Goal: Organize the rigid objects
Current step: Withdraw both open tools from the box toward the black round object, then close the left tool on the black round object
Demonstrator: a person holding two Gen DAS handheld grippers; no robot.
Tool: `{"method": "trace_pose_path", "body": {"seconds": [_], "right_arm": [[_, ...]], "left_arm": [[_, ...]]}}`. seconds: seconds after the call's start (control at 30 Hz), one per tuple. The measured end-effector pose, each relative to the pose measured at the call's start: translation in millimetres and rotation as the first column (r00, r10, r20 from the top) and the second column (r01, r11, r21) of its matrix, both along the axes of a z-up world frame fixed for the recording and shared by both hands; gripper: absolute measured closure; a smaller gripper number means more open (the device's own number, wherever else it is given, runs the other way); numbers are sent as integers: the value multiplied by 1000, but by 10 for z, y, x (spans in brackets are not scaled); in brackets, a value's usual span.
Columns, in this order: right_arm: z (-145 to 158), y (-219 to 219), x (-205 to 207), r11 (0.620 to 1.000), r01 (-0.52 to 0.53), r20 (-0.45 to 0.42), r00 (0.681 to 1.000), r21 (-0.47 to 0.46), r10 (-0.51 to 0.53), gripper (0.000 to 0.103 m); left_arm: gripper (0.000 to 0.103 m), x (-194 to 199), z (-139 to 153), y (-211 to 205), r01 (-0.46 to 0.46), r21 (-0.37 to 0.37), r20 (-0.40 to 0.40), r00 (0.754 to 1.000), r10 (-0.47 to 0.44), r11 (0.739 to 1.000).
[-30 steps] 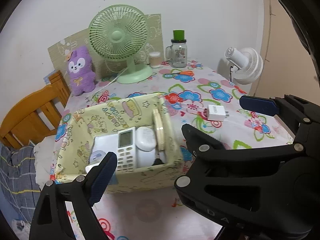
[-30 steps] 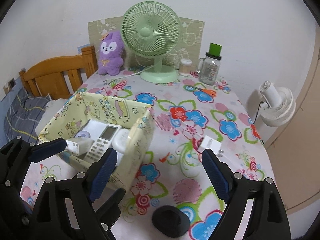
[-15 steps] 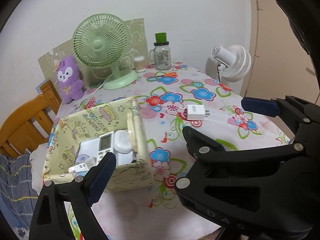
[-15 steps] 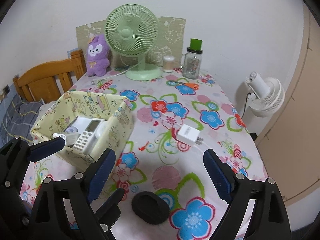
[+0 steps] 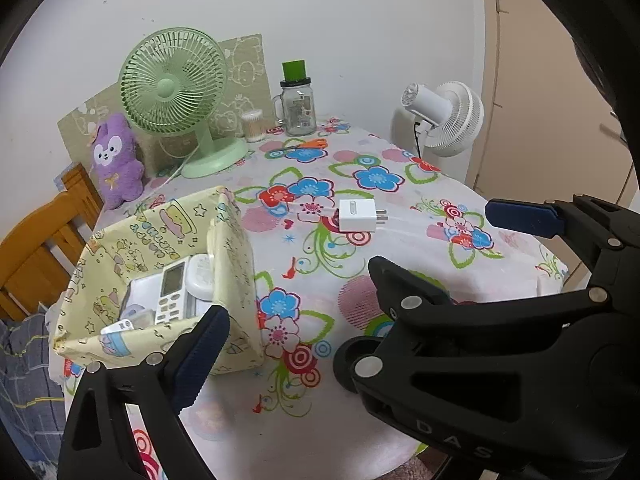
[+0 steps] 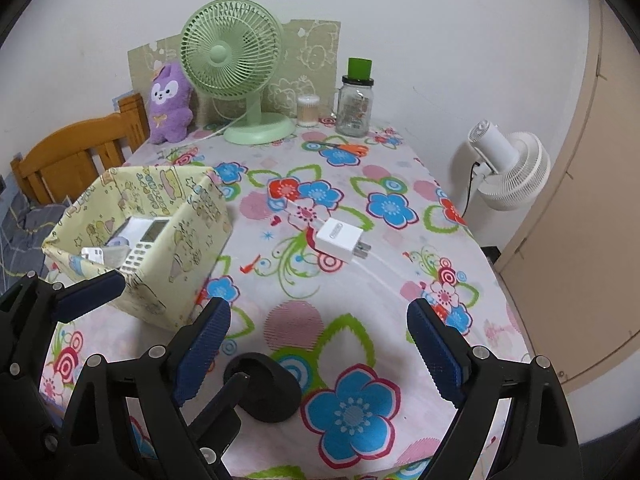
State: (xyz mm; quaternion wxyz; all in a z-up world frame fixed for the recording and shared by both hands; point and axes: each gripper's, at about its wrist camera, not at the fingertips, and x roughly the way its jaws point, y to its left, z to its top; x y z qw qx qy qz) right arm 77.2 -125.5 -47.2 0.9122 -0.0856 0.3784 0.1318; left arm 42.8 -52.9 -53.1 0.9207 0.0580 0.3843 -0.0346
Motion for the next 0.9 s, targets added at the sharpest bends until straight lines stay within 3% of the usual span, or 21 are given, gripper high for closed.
{"method": "trace_pose_path", "body": {"seconds": [0.9], "right_arm": [[-728, -318, 15, 999, 36, -80, 996, 10, -35, 11]], "left_arm": [[3, 50, -703, -207, 23, -53, -87, 996, -27, 998]]}}
